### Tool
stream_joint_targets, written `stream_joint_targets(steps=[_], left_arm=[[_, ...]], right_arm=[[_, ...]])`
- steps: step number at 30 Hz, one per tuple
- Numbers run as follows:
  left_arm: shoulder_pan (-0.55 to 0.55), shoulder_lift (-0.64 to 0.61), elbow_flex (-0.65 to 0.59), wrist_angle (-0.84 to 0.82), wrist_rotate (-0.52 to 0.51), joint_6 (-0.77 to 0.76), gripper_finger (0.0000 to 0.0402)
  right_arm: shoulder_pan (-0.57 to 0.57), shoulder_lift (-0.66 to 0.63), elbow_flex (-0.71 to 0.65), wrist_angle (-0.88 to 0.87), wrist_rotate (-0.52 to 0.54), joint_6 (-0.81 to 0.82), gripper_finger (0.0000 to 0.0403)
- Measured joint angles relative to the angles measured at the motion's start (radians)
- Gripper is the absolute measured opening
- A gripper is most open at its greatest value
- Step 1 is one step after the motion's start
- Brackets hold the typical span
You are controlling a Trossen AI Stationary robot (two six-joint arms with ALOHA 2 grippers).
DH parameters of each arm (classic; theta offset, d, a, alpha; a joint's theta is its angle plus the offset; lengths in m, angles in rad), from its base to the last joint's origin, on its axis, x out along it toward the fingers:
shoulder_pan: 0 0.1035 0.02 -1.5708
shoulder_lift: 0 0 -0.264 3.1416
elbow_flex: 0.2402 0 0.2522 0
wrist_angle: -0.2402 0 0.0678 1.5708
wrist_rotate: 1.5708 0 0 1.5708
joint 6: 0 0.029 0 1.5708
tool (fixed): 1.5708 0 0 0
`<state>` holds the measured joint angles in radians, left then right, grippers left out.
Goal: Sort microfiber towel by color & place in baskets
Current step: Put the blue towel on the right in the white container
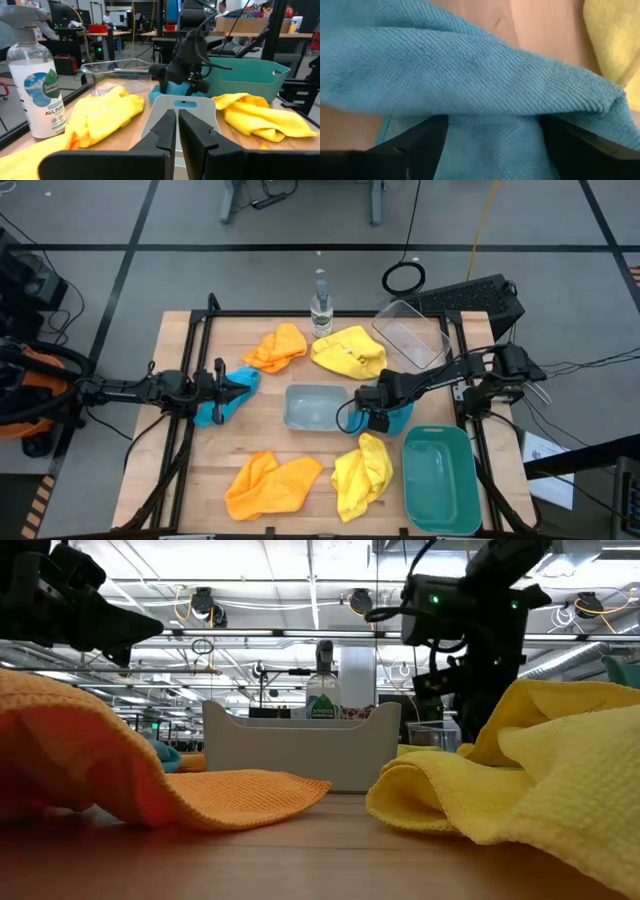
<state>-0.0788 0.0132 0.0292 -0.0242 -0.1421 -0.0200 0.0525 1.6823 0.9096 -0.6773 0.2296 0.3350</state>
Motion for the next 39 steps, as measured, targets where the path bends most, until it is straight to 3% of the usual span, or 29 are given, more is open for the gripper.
stream_joint_targets(steps=[8,12,16,25,30,39], left_arm=[[0.000,0.000,0.000,0.000,0.000,0.000,0.0029],[0.000,0.000,-0.001,-0.001,0.000,0.000,0.0029],[0.000,0.000,-0.001,-0.001,0.000,0.000,0.0029],[0.000,0.000,-0.004,0.017,0.000,-0.001,0.0029],[0.000,0.000,-0.004,0.019,0.000,-0.002,0.0029],[0.000,0.001,-0.007,0.167,0.064,-0.027,0.0029]], right_arm=[[0.001,-0.004,-0.021,0.030,0.005,0.020,0.0309],[0.000,-0.003,-0.021,0.036,-0.009,0.015,0.0276],[0.000,-0.002,-0.022,0.050,-0.027,0.013,0.0211],[-0.001,0.001,-0.023,0.100,-0.057,-0.002,0.0017],[0.000,-0.002,0.012,0.060,-0.076,0.009,0.0022],[0.044,-0.024,0.294,-0.361,-0.028,0.055,0.0007]])
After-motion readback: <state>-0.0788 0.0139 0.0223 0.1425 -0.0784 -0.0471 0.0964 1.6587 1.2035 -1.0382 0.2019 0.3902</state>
